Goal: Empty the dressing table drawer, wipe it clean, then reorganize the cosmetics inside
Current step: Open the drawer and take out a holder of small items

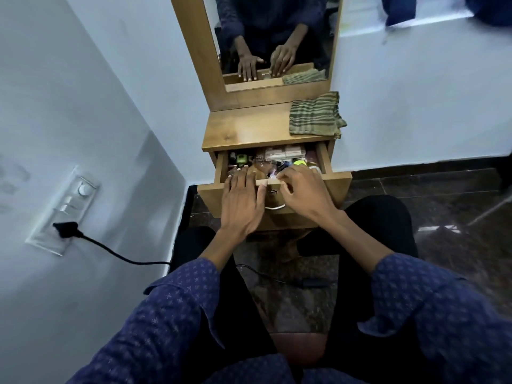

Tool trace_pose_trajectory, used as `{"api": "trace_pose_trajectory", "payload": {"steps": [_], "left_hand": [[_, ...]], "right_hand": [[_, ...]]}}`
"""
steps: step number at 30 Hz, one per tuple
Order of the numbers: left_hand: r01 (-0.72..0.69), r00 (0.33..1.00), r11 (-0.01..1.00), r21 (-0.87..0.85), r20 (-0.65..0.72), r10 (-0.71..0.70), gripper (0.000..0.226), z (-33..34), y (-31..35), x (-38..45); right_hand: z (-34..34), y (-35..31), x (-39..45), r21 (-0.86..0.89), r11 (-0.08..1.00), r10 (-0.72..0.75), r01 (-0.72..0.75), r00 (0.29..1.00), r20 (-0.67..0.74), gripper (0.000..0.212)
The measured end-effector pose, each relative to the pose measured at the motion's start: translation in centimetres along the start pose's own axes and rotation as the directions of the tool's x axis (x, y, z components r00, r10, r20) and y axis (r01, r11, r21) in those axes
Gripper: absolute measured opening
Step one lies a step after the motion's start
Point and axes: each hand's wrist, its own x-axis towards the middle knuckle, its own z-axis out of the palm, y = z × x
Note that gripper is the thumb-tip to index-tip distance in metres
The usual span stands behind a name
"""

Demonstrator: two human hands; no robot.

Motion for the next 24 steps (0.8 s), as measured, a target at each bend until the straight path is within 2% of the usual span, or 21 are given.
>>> {"api": "trace_pose_trajectory", "payload": {"steps": [3, 5, 10, 15, 20, 24], "left_hand": [[-0.016, 1.0, 0.994, -0.11, 0.017, 0.018, 0.07, -0.7, 0.4, 0.8], [-0.056, 0.995, 0.987, -0.151, 0.075, 0.068, 0.068, -0.8, 0.6, 1.8], [-0.082, 0.967, 0.977, -0.196, 0.221, 0.125, 0.041, 0.0, 0.1, 5.0], [0.054, 0.974, 0.962, -0.267, 0.227, 0.009, 0.04, 0.7, -0.2, 7.2], [0.245, 0.956, 0.906, -0.344, 0.241, -0.167, 0.042, 2.5, -0.8, 7.4], [0.248, 0.958, 0.916, -0.316, 0.222, -0.183, 0.048, 2.9, 0.1, 5.8]], "right_hand": [[-0.6, 0.0, -0.2, 0.08, 0.997, 0.005, -0.005, 1.0, -0.003, 0.021], [-0.7, 0.2, -0.3, 0.097, 0.995, 0.026, -0.027, 1.0, 0.013, 0.024], [-0.4, 0.5, -0.2, 0.054, 0.998, 0.041, -0.042, 0.999, 0.019, 0.033], [-0.7, 0.3, -0.3, 0.022, 0.999, 0.035, -0.036, 0.999, 0.035, 0.037], [-0.7, -0.2, -1.2, 0.086, 0.995, 0.048, -0.054, 0.997, 0.062, 0.029], [-0.3, -0.9, -1.9, 0.067, 0.996, 0.057, -0.063, 0.995, 0.08, 0.027]]}}
